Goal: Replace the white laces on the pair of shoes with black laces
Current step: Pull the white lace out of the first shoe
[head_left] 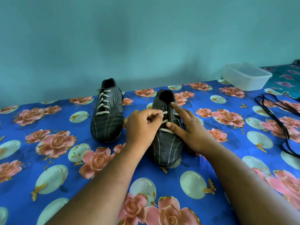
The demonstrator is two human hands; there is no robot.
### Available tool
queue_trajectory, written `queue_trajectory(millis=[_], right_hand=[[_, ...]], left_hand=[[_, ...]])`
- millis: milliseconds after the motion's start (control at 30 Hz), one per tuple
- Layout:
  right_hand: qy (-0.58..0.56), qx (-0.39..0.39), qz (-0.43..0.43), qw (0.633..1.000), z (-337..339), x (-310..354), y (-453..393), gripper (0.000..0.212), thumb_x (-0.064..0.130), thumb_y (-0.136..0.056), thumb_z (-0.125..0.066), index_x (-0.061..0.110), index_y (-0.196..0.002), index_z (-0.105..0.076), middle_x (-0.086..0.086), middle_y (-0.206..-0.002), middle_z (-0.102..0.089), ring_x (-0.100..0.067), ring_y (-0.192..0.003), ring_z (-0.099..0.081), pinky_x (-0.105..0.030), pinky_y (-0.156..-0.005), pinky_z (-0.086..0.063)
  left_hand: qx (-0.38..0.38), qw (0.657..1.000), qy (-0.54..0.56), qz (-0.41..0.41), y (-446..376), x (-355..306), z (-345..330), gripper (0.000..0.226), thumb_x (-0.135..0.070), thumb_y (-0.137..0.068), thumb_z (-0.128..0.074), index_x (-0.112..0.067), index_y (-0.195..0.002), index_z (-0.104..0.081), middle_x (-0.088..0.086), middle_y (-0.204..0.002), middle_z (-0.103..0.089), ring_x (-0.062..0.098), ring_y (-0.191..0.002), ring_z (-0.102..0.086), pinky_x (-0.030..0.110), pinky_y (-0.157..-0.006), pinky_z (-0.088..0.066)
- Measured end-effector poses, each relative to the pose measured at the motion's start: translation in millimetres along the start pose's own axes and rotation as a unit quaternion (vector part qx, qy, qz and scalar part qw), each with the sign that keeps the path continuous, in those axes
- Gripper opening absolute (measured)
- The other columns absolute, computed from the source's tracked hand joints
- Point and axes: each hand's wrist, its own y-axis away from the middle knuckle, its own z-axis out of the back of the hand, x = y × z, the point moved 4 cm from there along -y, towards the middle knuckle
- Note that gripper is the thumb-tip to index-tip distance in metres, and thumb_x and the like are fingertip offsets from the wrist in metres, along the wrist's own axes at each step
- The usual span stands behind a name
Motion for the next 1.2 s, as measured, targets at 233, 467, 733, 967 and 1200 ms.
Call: queue_trajectory(millis=[233, 467, 733, 967, 1200], right_hand=[[0.005, -0.001, -0.002, 1.000, 0.8, -0.3, -0.1, 0.073, 0.069, -0.091, -0.051, 0.057, -0.154, -0.017, 0.007, -0.155, -0.038, -0.021, -0.143, -0.035, -0.046, -0.118, -0.030], [0.010, -0.005, -0.004, 1.000, 1.3, 2.2, 1.1, 0.075, 0.067, -0.091, -0.051, 0.050, -0.157, -0.019, 0.005, -0.154, -0.039, -0.019, -0.141, -0.035, -0.044, -0.118, -0.029], [0.007, 0.004, -0.008, 1.000, 0.7, 2.2, 0.8, 0.083, 0.079, -0.081, -0.042, 0.053, -0.156, -0.016, 0.005, -0.156, -0.037, -0.021, -0.144, -0.034, -0.045, -0.119, -0.030], [0.014, 0.009, -0.011, 1.000, 0.7, 1.0, 1.0, 0.076, 0.072, -0.089, -0.047, 0.053, -0.156, -0.015, 0.006, -0.156, -0.037, -0.022, -0.143, -0.034, -0.047, -0.118, -0.031], [0.018, -0.030, -0.008, 0.999, 4.6, 4.3, 1.8, 0.076, 0.070, -0.087, -0.056, 0.044, -0.154, -0.031, 0.008, -0.149, -0.044, -0.019, -0.140, -0.037, -0.044, -0.115, -0.033]], left_hand=[[-0.172, 0.958, 0.211, 0.088, -1.8, -9.4, 20.2, 0.016, -0.015, -0.098, -0.053, -0.026, -0.087, -0.057, -0.006, -0.080, -0.061, -0.001, -0.060, -0.052, 0.025, -0.058, -0.050], [-0.116, 0.981, -0.145, -0.060, -1.7, -14.3, 15.4, 0.048, -0.029, -0.086, -0.051, -0.019, -0.131, -0.063, 0.004, -0.132, -0.061, 0.028, -0.126, -0.051, 0.047, -0.105, -0.039], [-0.014, 0.991, -0.133, -0.033, -2.2, 0.7, -0.1, 0.027, -0.054, -0.088, -0.054, -0.034, -0.087, -0.072, -0.015, -0.094, -0.071, 0.017, -0.102, -0.061, 0.053, -0.093, -0.044], [-0.140, 0.937, 0.273, 0.169, 0.9, -8.2, 10.5, 0.020, -0.019, -0.100, -0.042, -0.021, -0.082, -0.052, -0.001, -0.070, -0.056, 0.018, -0.051, -0.057, 0.026, -0.049, -0.040], [-0.142, 0.989, 0.003, 0.050, -2.1, 5.8, 26.3, 0.024, -0.021, -0.083, -0.055, -0.016, -0.105, -0.062, -0.006, -0.096, -0.066, 0.017, -0.081, -0.061, 0.047, -0.077, -0.054]])
